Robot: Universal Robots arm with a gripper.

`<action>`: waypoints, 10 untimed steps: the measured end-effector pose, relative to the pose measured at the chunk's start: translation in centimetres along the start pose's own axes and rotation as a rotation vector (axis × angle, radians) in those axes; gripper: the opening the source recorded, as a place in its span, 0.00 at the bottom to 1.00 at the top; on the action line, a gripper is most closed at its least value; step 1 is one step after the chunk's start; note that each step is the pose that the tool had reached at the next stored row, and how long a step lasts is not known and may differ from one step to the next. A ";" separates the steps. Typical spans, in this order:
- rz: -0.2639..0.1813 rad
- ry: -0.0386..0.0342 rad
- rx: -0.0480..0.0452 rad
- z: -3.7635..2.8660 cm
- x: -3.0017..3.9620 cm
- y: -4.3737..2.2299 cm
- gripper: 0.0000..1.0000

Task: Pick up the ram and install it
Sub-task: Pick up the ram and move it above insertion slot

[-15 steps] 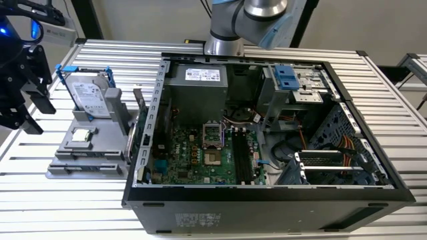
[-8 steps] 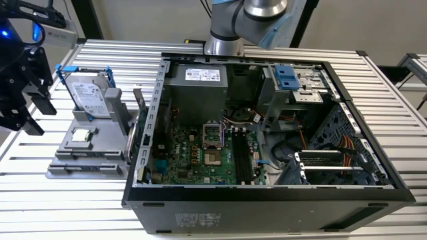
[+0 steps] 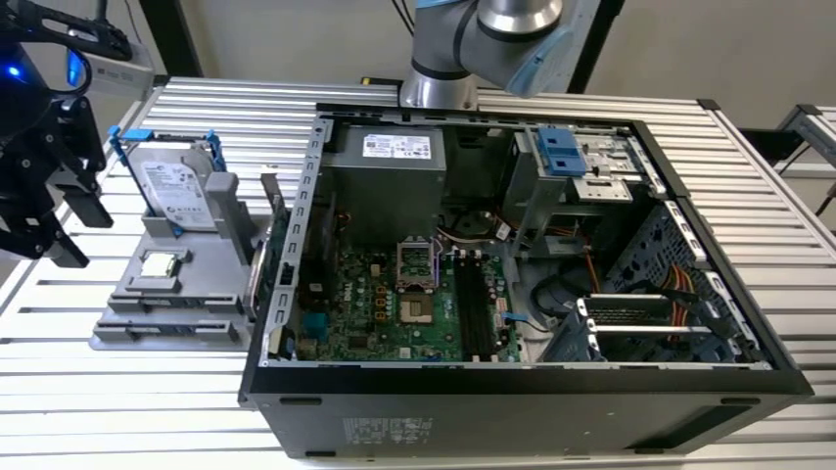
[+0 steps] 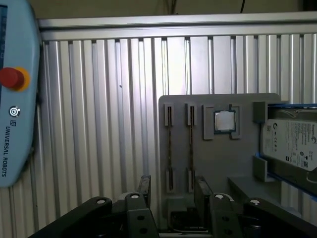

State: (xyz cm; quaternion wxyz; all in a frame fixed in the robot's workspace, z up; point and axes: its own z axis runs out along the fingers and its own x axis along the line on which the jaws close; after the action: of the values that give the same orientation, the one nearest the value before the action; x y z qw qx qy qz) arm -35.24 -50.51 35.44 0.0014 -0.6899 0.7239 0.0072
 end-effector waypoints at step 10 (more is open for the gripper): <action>0.000 0.0001 -0.0001 0.44 -0.01 0.00 1.00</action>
State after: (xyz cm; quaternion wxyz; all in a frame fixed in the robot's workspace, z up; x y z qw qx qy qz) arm -35.24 -50.50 35.01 0.0013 -0.6899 0.7239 0.0072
